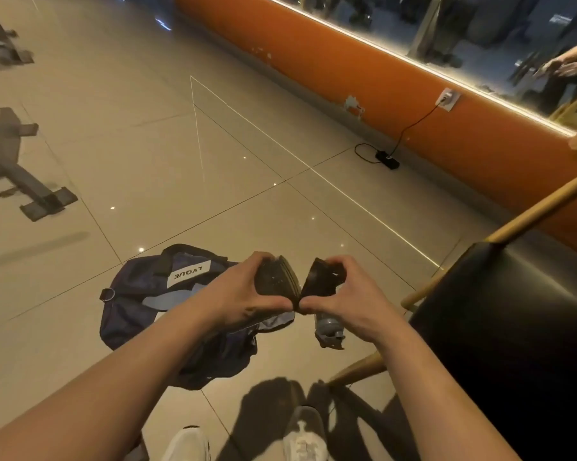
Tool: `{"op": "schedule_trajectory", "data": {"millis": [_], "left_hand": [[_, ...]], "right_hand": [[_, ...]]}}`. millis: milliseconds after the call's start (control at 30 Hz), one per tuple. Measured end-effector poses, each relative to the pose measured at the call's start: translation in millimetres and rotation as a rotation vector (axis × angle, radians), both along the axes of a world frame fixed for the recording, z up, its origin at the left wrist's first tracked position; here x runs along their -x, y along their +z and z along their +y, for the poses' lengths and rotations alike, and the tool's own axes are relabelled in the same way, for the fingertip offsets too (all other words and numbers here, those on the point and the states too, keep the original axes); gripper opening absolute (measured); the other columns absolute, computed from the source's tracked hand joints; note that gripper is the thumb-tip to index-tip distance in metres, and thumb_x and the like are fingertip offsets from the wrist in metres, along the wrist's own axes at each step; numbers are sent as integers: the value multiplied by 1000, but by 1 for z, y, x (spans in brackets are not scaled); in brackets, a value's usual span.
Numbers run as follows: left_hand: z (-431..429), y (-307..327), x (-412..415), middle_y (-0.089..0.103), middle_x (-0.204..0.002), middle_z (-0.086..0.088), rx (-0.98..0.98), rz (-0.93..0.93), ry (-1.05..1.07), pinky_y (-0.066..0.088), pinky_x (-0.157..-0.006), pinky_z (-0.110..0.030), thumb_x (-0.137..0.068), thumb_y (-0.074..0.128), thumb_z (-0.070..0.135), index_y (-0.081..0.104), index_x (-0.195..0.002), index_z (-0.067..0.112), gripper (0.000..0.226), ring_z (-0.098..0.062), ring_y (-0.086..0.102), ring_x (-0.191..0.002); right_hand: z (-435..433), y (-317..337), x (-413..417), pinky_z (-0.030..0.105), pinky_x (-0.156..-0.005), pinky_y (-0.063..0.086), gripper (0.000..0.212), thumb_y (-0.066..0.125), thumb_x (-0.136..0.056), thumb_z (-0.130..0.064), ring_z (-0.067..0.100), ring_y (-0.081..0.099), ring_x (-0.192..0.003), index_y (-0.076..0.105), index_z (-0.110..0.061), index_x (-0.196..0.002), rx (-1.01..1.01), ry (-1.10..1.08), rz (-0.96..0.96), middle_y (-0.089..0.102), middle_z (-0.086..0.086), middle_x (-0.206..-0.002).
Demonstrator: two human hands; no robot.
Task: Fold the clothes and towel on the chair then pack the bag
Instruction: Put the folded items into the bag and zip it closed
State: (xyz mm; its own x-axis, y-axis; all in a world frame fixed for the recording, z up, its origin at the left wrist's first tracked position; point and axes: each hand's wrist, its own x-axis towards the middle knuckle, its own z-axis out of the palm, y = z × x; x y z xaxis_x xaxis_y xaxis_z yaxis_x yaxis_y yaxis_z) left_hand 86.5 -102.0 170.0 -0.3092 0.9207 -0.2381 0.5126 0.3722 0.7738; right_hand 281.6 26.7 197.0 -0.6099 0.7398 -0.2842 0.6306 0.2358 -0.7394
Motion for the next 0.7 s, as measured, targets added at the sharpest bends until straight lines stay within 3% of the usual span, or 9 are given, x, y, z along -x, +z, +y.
{"op": "schedule_trajectory", "data": {"millis": [33, 100, 200, 333, 533, 633, 700], "left_hand": [[1, -2, 0, 54, -126, 15, -7, 8, -24, 48, -86, -15, -69, 82, 66, 34, -146, 39, 95, -7, 58, -112], [3, -4, -2, 58, -128, 16, -26, 16, -71, 53, -93, -21, -67, 83, 69, 36, -144, 40, 94, -6, 60, -114], [6, -7, -6, 60, -127, 19, -52, 26, -104, 54, -98, -26, -64, 83, 71, 40, -143, 40, 95, -1, 61, -113], [9, -6, -7, 60, -131, 18, -91, 30, -52, 53, -97, -24, -67, 79, 73, 40, -146, 38, 95, -2, 61, -113], [13, 8, -12, 63, -118, 25, -165, -26, -10, 53, -86, -14, -74, 79, 66, 48, -135, 46, 71, 6, 63, -103], [15, 10, -13, 60, -126, 24, -149, -28, -57, 52, -96, -18, -73, 84, 56, 43, -142, 42, 82, 5, 60, -111], [15, 6, -11, 58, -134, 20, -141, -5, -89, 51, -103, -26, -70, 87, 55, 39, -147, 38, 93, 1, 58, -118]], "right_hand": [[-1, 2, 0, 15, -88, 44, 88, 90, -60, -54, 4, 52, -113, 47, -35, -135, 8, 15, 34, 55, -16, -125], [-2, 6, 1, 6, -75, 39, 72, 89, -70, -40, -3, 54, -106, 54, -34, -133, 29, 39, 94, 57, -18, -120], [-7, 6, 7, 6, -72, 42, 73, 89, -71, -35, -2, 51, -116, 54, -39, -135, 35, 46, 162, 54, -16, -129], [-12, 5, 15, 7, -67, 51, 78, 90, -71, -30, -3, 52, -114, 48, -39, -136, 73, -54, 290, 51, -18, -131], [-13, 6, 18, 0, -66, 45, 67, 76, -88, -22, -8, 51, -105, 43, -32, -145, 171, 8, 291, 49, -9, -133], [-12, 6, 18, 1, -67, 47, 74, 75, -86, -14, -6, 52, -105, 39, -31, -149, 147, 25, 267, 47, -8, -134], [-11, 5, 17, 6, -68, 49, 76, 78, -86, -26, -3, 54, -104, 36, -35, -150, 136, 9, 257, 48, -10, -134]]}}
